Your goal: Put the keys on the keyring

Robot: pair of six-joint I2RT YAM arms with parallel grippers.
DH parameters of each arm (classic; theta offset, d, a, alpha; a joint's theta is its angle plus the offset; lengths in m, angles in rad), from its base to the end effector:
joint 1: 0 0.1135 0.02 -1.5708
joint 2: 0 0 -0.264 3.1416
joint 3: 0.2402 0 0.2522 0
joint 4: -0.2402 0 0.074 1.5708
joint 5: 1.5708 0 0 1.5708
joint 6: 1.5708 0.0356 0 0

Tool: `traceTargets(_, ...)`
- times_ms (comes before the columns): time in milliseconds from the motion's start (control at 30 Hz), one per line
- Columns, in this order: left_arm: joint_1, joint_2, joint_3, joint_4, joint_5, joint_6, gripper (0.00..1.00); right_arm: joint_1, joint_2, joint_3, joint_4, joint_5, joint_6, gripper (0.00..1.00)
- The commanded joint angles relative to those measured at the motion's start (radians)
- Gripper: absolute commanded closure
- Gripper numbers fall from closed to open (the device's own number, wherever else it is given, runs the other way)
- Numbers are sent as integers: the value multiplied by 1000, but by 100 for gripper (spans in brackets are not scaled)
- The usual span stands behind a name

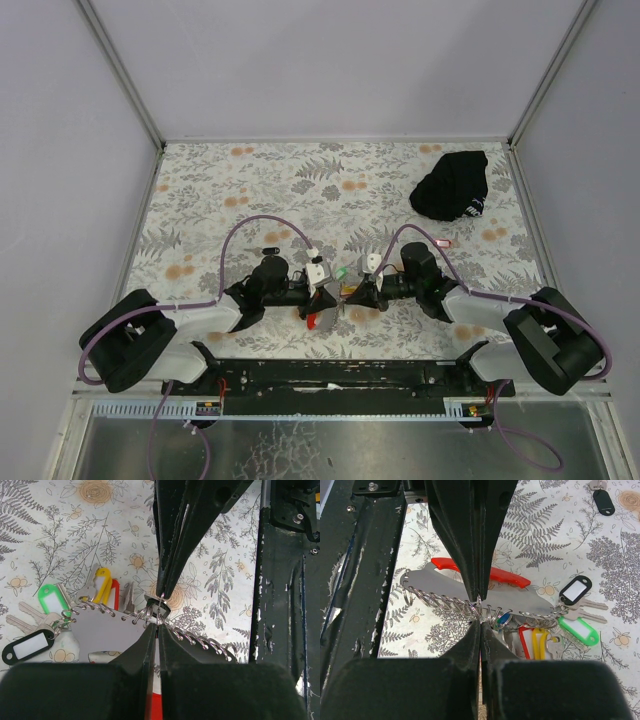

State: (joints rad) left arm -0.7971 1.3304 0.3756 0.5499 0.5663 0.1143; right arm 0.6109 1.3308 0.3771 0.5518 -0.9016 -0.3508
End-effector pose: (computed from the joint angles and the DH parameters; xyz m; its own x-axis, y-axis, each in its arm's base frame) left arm 0.1563 -0.1874 0.1637 -0.1653 0.3070 -0.9373 0.9735 0.2032 -0.1051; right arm 0.1776 0.1584 0.1673 0.0246 -0.2430 -0.9697 -0.9995 0.0113 -0.0281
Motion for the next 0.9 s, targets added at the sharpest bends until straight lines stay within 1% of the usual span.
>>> traceTargets(0, -7, -5, 25, 36, 23, 17, 100, 9, 5, 36, 46, -53, 8, 100)
traceTargets(400, -5, -4, 14, 82, 27, -9, 100, 10, 19, 41, 66, -81, 30, 100)
traceTargets(867, -7, -7, 8, 99, 43, -14, 100, 10, 54, 46, 134, -110, 98, 100)
